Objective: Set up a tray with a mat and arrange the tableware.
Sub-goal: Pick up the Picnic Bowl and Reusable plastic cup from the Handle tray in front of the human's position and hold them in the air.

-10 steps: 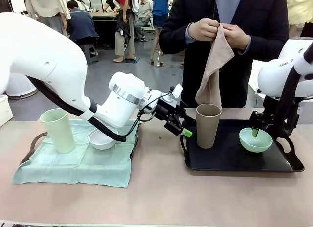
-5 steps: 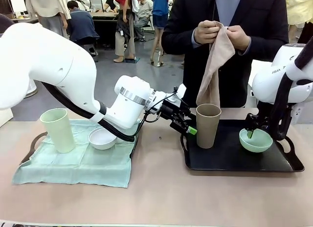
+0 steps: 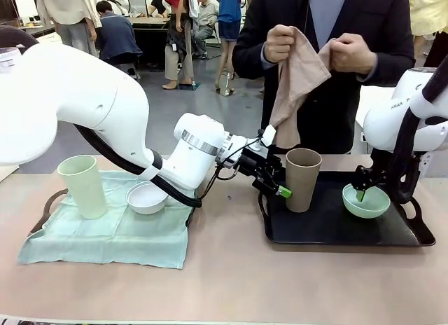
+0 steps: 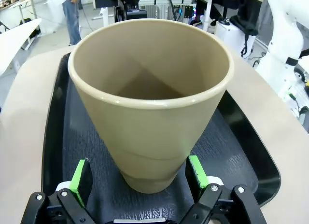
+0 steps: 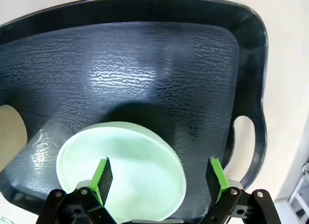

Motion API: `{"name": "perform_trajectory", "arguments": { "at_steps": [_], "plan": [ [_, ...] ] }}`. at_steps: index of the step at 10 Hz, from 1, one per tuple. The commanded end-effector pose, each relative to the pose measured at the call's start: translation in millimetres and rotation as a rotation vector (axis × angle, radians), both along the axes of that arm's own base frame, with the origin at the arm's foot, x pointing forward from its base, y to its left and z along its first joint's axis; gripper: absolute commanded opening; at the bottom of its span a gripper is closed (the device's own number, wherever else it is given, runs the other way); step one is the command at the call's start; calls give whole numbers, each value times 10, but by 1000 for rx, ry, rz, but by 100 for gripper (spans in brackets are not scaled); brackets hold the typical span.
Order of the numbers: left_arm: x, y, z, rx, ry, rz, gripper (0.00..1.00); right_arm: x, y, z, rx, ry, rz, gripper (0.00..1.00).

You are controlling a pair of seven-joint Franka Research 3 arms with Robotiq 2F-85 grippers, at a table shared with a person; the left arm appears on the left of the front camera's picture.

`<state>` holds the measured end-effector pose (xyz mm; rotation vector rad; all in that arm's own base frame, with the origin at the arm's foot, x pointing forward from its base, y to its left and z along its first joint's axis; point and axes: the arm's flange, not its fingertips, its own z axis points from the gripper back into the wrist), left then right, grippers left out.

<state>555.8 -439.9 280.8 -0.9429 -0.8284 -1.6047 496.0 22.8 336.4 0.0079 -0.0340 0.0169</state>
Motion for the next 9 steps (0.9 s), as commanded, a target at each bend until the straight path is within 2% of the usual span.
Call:
{"name": "perform_trajectory", "arguments": {
  "at_steps": [1,6,9],
  "plan": [
    [32,-72,9,-7,-9,-5,100,-48,-110,-111,48,-29,-5,100],
    [84,-258,-60,-21,-36,-26,100,-2,-157,-172,65,-30,-14,100],
    [76,-411,-167,-24,4,-50,100,11,-166,-213,73,-22,-10,100]
  ]
}}
